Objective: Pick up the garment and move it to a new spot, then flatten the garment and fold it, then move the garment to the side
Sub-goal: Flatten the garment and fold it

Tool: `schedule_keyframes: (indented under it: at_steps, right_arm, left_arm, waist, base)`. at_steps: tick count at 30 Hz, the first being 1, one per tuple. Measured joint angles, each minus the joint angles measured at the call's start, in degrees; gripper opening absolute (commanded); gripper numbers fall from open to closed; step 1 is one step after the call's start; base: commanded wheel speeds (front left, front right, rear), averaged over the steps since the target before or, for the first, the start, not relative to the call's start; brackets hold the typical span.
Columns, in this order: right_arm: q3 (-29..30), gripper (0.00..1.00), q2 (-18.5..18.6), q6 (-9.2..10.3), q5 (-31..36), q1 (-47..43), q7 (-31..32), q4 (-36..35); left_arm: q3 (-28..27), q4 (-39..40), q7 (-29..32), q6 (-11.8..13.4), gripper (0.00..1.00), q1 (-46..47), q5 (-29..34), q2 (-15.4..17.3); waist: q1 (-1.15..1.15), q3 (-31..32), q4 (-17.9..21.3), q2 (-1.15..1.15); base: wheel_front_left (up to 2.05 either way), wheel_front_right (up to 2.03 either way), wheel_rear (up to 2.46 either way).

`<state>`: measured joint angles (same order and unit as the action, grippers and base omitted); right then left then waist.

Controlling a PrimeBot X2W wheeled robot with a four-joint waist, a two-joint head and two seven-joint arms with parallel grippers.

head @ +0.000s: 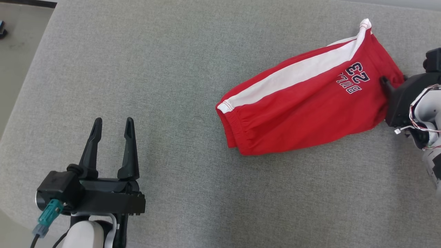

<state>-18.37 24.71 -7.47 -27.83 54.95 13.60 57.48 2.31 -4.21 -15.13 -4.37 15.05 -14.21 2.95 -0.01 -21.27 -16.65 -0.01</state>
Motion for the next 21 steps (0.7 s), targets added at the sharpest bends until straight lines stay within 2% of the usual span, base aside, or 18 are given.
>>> schedule_keyframes:
  at_steps: [5,12,21]
  right_arm:
    - [-0.5,0.0,-1.0,-0.01,-2.6,-0.3,-1.5,0.3]
    - [-1.0,0.0,-1.9,-0.01,-9.8,-5.4,-4.1,-2.4]
    - [-0.5,0.0,1.7,-0.01,-20.4,-17.8,-5.9,-11.3]
  left_arm:
    - [-0.2,-0.7,0.0,0.4,1.0,-0.1,0.1,0.0]
    - [-2.4,-1.7,0.0,-0.2,1.0,-2.6,1.9,0.0]
    - [-4.7,-1.8,0.0,-0.8,1.0,-6.0,4.0,-0.1]
  waist:
    - [0.01,0.8,0.6,0.01]
    - [0.01,3.7,2.6,0.0]
    - [0.0,7.7,7.0,0.0]
  base:
    - [0.0,0.0,0.0]
    - [0.0,0.0,0.0]
    - [0.0,0.0,0.0]
